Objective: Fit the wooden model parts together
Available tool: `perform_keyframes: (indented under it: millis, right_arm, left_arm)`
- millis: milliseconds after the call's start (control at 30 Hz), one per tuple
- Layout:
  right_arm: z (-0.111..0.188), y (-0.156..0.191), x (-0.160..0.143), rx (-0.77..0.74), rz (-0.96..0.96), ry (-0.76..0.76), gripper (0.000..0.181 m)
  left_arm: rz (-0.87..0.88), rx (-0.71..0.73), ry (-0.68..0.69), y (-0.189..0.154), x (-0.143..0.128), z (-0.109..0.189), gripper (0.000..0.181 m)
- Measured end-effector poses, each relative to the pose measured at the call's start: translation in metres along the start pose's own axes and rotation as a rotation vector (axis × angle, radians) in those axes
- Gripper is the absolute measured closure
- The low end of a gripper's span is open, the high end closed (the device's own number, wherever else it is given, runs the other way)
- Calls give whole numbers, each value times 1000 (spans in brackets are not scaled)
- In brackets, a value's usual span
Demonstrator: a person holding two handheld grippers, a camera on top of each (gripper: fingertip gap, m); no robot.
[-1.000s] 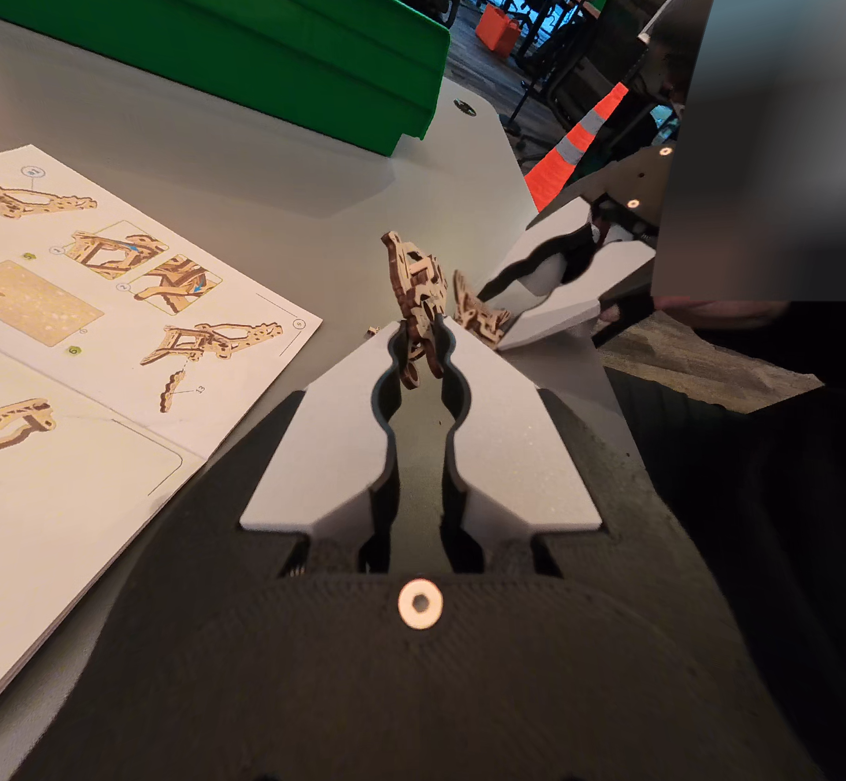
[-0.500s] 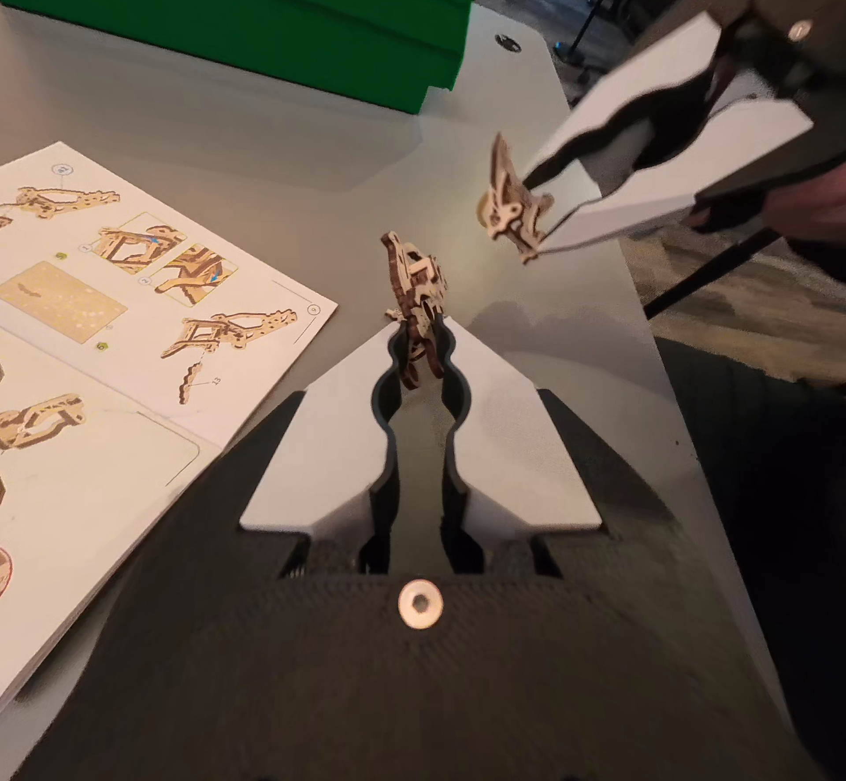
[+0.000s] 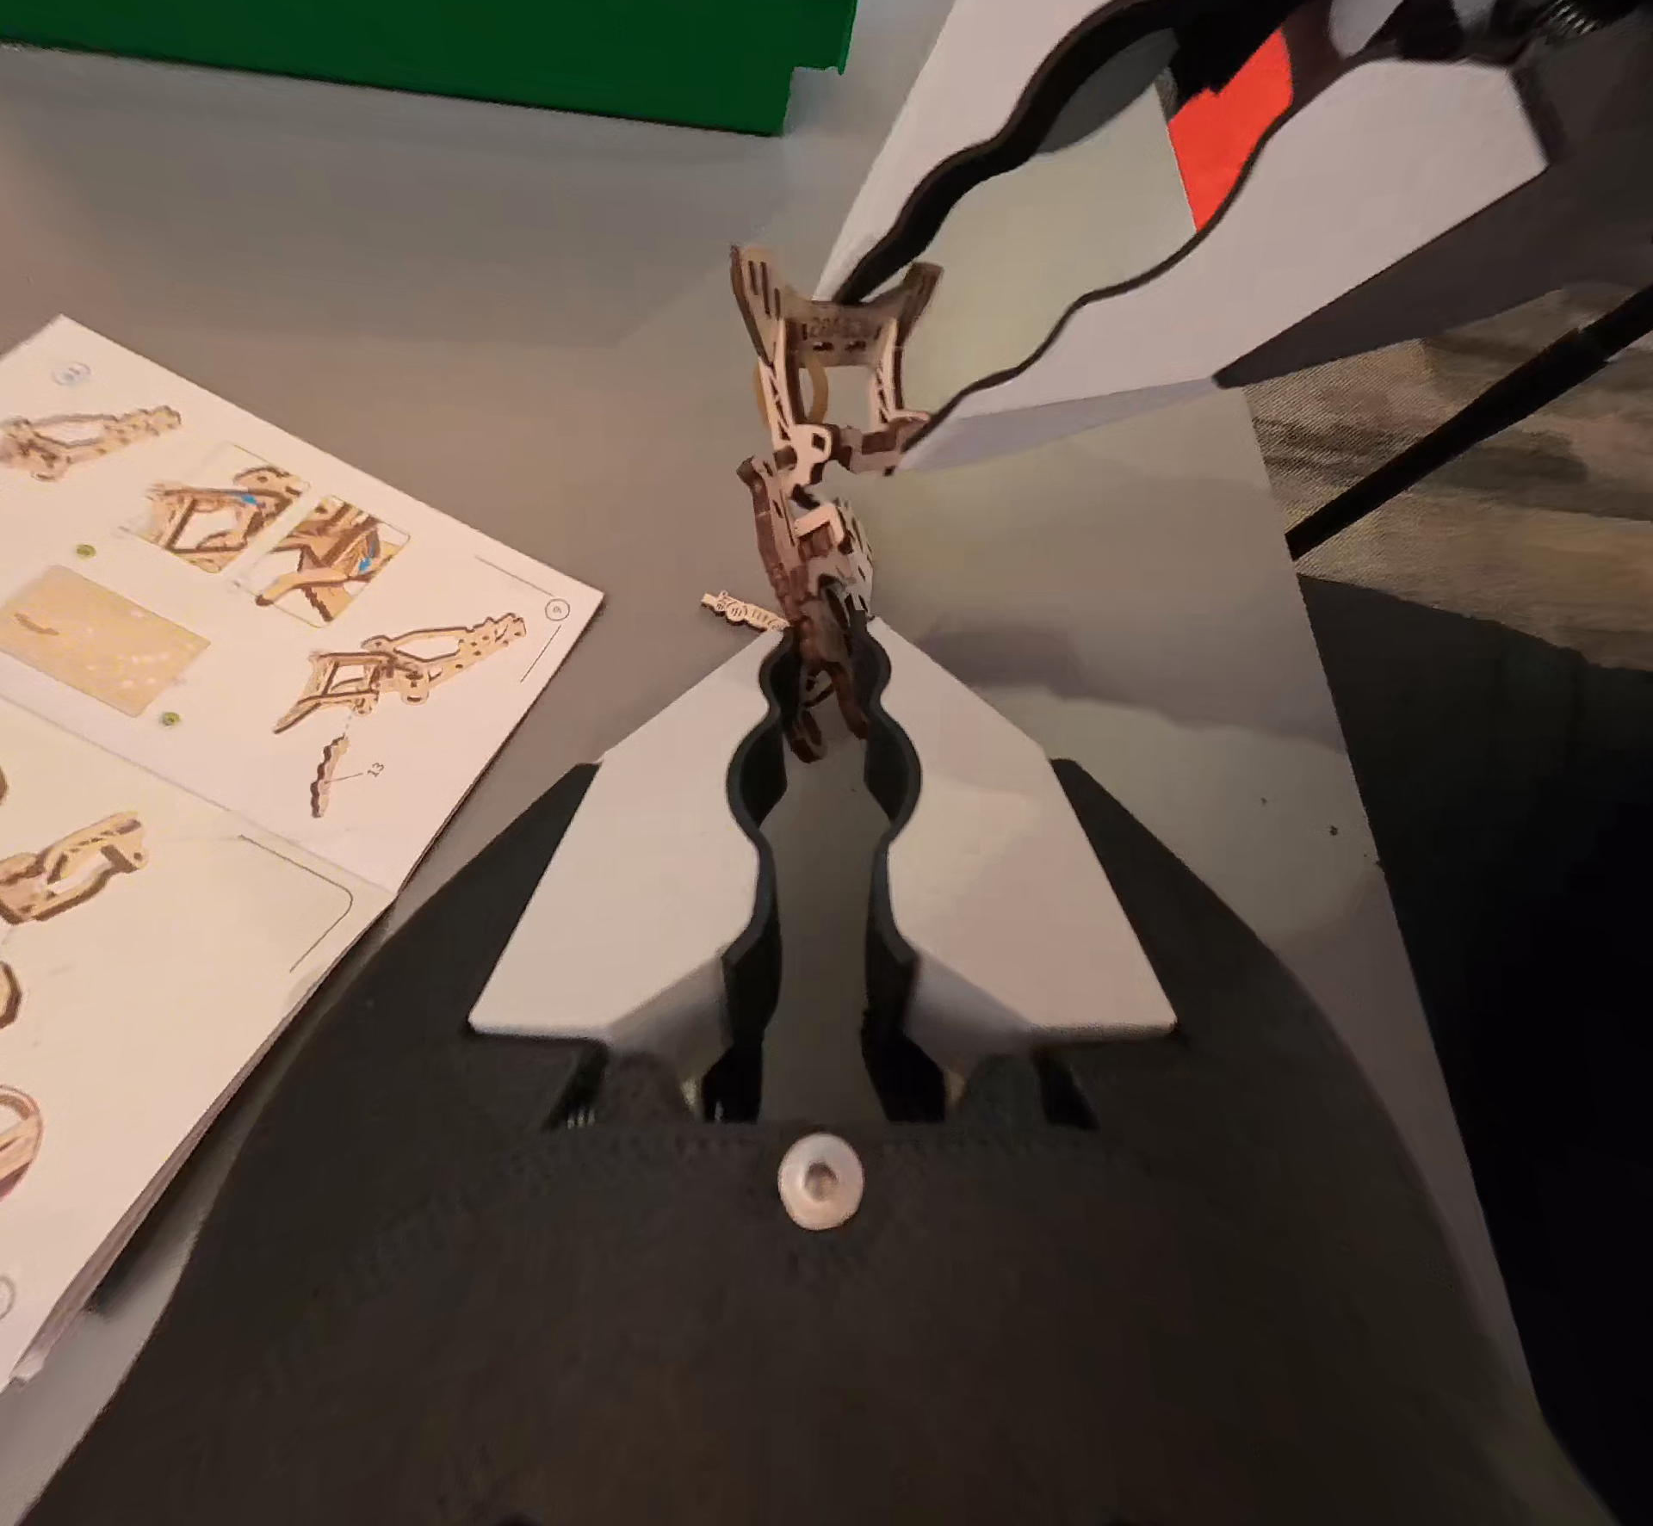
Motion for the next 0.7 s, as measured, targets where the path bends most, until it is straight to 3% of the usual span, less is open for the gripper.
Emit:
perform_keyframes:
  millis: [367, 567, 700]
  right_arm:
    - [11, -3, 8, -45, 105, 112, 152]
    - [10, -1, 14, -135, 381, 223, 152]
    - [9, 9, 19, -209, 566, 262, 152]
  left_arm:
    - [-25, 23, 6, -8, 5, 0, 173]
    - [128, -74, -58, 1, 4, 4, 173]
    - [138, -74, -57, 3, 3, 5, 173]
Point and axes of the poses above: each gripper's, where its closed fingertips meet, z back along the fingers, x out of its top, y = z × x across the jaws, the point moved 10 cm from there along z, back along the fingers, and after that the axes turned 2 degrees about -y, right-handed, at the moved point
